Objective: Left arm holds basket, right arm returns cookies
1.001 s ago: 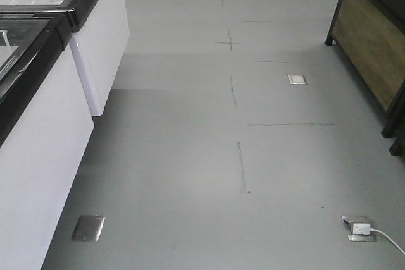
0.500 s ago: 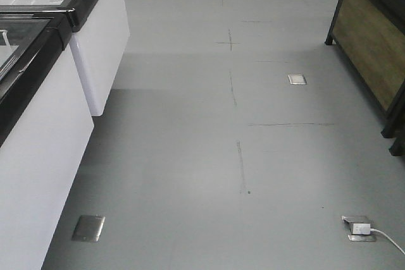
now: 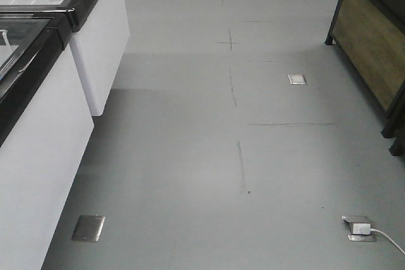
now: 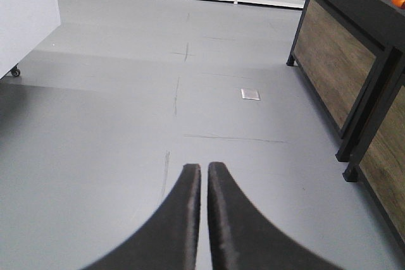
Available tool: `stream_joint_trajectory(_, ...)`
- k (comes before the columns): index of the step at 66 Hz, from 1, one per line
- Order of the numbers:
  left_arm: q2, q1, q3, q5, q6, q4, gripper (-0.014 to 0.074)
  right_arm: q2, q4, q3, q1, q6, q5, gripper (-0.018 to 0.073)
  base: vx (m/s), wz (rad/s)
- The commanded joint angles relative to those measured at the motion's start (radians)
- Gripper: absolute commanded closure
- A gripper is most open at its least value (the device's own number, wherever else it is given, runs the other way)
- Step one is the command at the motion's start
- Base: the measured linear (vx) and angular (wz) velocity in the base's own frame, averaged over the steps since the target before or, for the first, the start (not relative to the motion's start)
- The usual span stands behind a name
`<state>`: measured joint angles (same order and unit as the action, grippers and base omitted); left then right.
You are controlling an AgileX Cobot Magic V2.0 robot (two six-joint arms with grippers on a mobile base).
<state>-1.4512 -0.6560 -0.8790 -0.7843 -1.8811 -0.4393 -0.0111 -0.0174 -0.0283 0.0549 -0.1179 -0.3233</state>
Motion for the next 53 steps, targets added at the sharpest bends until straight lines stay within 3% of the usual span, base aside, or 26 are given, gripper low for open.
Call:
stream_joint_trajectory(1,0.042,0.015,-0.11,-0.113,-0.077,-0.052,0.0602,-0.012,0.009,-0.016,0.005,-0.008,0.071,0.0556,0.0,0.0)
stream_joint_trajectory(28,0.042,0.166,-0.175,-0.104,-0.279,-0.195,0.0602,-0.012,0.009,-0.016,0.005,-0.008,0.071,0.0556,0.0,0.0)
stream_joint_trajectory(53,0.042,0.373,-0.175,-0.149,-0.279,-0.223,0.0602,-0.012,0.009,-0.016,0.005,-0.008,0.071,0.0556,0.0,0.0)
